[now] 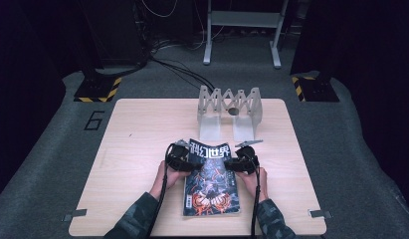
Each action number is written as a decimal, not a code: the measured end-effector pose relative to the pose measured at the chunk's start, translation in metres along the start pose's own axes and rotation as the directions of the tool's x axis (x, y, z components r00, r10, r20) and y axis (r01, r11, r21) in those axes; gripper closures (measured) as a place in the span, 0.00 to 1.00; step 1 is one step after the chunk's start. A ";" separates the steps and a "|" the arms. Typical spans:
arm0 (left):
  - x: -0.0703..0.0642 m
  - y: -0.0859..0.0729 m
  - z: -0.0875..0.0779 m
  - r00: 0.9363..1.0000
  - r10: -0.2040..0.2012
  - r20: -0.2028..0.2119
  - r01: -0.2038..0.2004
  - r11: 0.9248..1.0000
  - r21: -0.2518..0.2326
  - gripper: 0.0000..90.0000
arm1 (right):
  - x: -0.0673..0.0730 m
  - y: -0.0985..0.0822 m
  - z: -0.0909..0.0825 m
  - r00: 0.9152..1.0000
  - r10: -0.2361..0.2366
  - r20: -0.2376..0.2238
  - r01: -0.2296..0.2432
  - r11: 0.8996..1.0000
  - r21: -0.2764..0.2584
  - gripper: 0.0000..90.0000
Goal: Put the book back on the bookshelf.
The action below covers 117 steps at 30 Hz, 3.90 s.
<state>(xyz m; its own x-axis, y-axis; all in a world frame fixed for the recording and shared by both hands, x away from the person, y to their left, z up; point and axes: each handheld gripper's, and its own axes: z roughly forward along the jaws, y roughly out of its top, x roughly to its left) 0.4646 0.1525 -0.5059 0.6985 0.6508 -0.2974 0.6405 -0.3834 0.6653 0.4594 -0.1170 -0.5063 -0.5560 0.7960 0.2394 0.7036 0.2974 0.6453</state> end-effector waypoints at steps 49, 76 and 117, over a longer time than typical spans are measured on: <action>-0.028 0.004 -0.034 0.983 0.165 0.084 -0.143 0.963 -0.227 0.82 | -0.029 0.013 -0.001 0.975 0.087 -0.203 -0.081 0.996 0.039 0.56; -0.027 0.028 -0.039 0.976 0.157 0.150 -0.149 0.987 -0.066 0.83 | -0.022 0.016 -0.021 0.985 0.065 -0.158 -0.066 0.998 0.000 0.71; -0.045 0.047 -0.060 0.952 0.242 0.187 -0.219 0.966 -0.135 0.87 | -0.009 0.038 -0.072 0.996 -0.020 -0.092 0.006 0.989 -0.145 0.75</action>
<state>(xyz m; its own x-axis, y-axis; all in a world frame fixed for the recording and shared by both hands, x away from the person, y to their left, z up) 0.4435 0.1446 -0.4200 0.8796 0.4042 -0.2508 0.4232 -0.4241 0.8007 0.4593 -0.1506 -0.4317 -0.6082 0.7379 0.2925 0.6284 0.2225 0.7454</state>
